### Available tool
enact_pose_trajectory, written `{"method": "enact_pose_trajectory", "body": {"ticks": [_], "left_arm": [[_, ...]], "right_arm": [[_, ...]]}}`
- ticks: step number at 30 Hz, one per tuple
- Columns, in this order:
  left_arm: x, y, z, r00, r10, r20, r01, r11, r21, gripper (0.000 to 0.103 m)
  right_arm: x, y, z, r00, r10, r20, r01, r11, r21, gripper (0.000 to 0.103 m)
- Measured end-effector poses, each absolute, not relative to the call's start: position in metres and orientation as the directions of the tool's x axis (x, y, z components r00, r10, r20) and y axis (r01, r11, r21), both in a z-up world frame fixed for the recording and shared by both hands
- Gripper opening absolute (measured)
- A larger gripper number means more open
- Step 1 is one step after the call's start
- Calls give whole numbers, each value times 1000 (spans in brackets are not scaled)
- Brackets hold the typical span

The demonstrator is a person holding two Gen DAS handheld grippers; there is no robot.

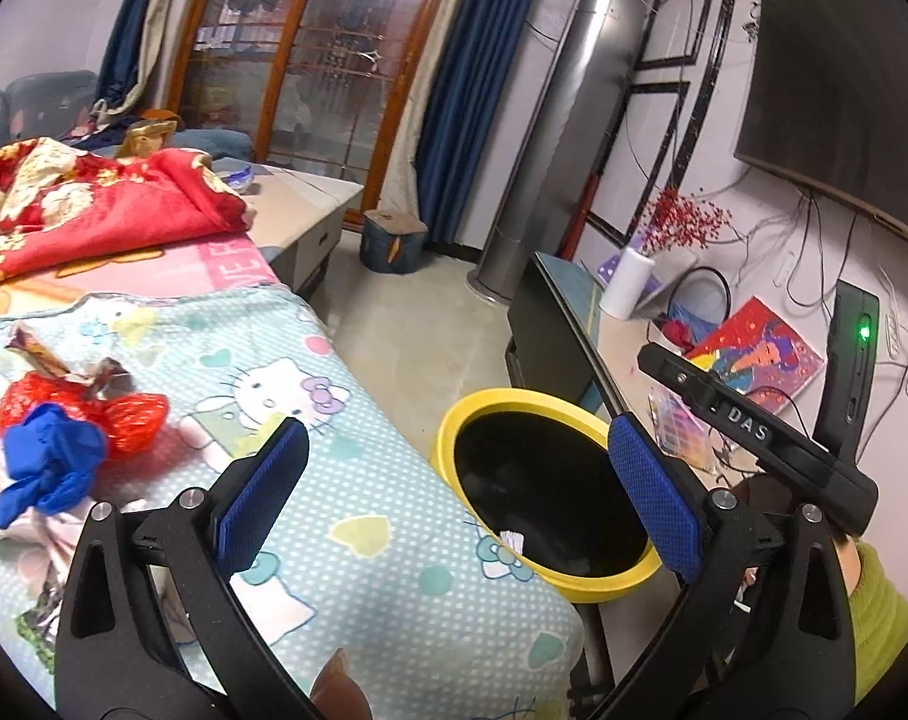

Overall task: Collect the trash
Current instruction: 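Move both tools back toward the remaining trash on the bed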

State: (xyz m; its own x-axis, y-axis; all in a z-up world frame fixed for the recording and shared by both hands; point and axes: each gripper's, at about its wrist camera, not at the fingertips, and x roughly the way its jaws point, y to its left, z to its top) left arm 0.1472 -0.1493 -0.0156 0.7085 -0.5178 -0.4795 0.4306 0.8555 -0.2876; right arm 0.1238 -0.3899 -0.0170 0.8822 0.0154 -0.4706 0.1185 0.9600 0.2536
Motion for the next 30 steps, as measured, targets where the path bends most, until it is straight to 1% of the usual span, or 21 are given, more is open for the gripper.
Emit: {"method": "enact_pose_trajectory", "body": {"ticks": [14,30], "left_arm": [[140,-108,-6,773,-454,-443,348,888,-302,92],[133,-54,4,839,-359,-410,236,917,-320,92]], "right_arm": [[117,-352,0,892,85,-444,26,971,238,78],[112,-296,10,874,216,-435,-127,966,224,78]]}}
